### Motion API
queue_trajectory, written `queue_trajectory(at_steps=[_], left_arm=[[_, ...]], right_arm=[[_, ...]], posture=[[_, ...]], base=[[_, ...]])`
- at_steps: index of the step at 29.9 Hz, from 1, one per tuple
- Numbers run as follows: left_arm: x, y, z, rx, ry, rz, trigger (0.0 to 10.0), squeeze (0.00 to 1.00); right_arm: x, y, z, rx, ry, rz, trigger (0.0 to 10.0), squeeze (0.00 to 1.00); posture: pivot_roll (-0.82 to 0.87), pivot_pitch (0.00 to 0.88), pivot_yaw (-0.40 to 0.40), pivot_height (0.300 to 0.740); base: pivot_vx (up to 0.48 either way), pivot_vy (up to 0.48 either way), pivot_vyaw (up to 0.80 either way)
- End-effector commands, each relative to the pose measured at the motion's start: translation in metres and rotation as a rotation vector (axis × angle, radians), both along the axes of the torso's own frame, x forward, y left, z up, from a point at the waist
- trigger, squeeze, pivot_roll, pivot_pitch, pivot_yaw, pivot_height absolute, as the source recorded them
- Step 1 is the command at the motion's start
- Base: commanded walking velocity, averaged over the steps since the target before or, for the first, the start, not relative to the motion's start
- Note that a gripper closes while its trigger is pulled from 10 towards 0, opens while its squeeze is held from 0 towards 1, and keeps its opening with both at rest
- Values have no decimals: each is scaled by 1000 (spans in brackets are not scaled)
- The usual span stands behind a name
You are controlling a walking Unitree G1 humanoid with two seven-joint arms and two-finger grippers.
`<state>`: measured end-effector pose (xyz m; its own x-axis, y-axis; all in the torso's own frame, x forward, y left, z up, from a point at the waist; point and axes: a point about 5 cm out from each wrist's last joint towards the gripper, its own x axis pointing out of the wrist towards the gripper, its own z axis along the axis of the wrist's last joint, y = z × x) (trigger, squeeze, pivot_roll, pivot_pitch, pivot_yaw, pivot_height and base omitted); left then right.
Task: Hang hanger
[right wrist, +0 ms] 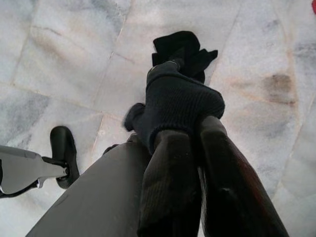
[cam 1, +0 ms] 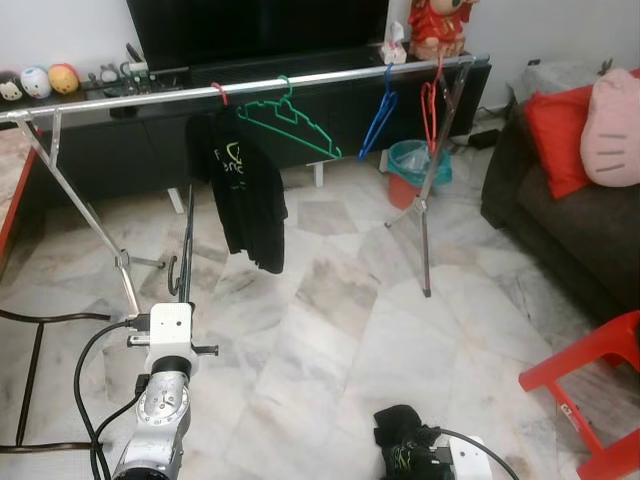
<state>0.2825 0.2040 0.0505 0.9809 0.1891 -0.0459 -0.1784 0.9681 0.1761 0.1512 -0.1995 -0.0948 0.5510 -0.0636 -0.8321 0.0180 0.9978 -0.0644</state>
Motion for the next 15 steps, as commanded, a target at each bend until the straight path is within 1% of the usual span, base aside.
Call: queue_trajectory(at_steps=[1, 15], left_arm=[[0, 2, 1, 12, -2, -3, 10000, 0], [-2, 5, 2, 16, -1, 9, 10000, 0]], right_arm=[[-1, 0, 0, 3, -7, -1, 10000, 0], [-1, 1, 0, 10, -11, 0, 10000, 0]], posture=[[-43, 0, 33, 740], [-39, 0, 35, 740]], base=[[-319, 0, 0], [-310, 0, 0]])
